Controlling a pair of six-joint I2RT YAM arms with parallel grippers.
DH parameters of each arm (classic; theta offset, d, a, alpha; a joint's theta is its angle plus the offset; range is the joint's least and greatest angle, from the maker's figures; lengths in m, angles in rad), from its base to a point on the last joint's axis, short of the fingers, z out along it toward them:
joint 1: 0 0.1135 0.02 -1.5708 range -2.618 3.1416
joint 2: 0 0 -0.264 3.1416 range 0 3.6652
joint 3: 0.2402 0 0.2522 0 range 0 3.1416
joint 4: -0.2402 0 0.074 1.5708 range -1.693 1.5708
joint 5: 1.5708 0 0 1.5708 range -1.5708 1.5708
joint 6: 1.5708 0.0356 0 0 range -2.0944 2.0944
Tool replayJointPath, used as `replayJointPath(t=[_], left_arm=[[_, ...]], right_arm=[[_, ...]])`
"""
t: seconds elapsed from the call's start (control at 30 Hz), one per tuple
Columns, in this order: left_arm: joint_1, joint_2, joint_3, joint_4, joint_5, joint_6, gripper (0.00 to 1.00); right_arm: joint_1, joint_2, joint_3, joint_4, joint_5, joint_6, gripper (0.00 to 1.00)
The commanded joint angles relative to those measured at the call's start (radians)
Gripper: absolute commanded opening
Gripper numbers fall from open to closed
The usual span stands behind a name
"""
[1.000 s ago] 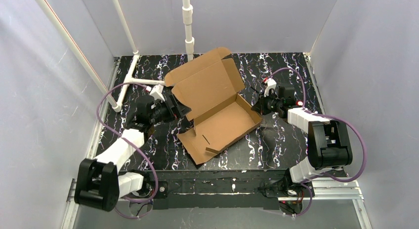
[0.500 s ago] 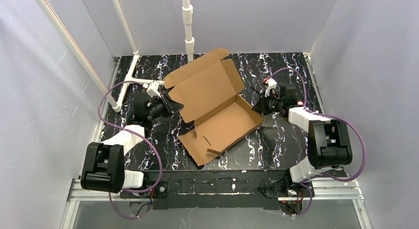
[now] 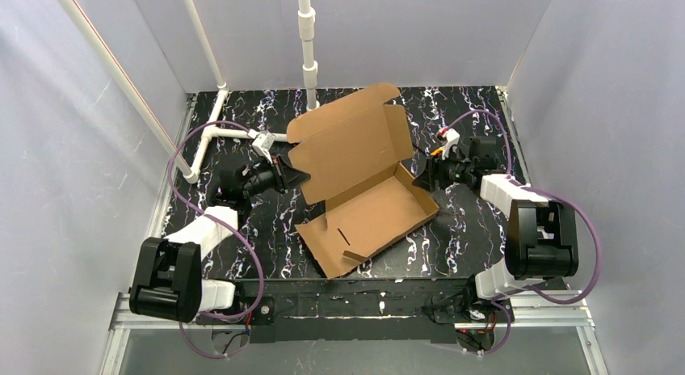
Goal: Fold the paper box
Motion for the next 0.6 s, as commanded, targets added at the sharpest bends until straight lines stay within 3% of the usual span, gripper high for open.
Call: replayJointPath(t=[0.0,0.27,0.4,0.57], left_arm=[[-0.025,-0.070,-0.007,0.034,0.035,0.113,0.00],[-0.048,-0.071,0.063,0.034,0.067,0.201,0.00],[-0.049,-0.047,0.126,0.029,0.118,0.261,0.00],[-0.050,-0.008,0.189,0.010,0.175,0.319,0.00]], right_arm=[[-0.006,-0.087,0.053,-0.017,-0.123,-0.088,0.74],[-0.006,-0.062,0.246,-0.130,-0.232,-0.200,0.97],[-0.006,-0.030,0.415,-0.229,-0.219,-0.288,0.98],[-0.005,0.046,0.735,-0.615,-0.274,-0.590,0.98]])
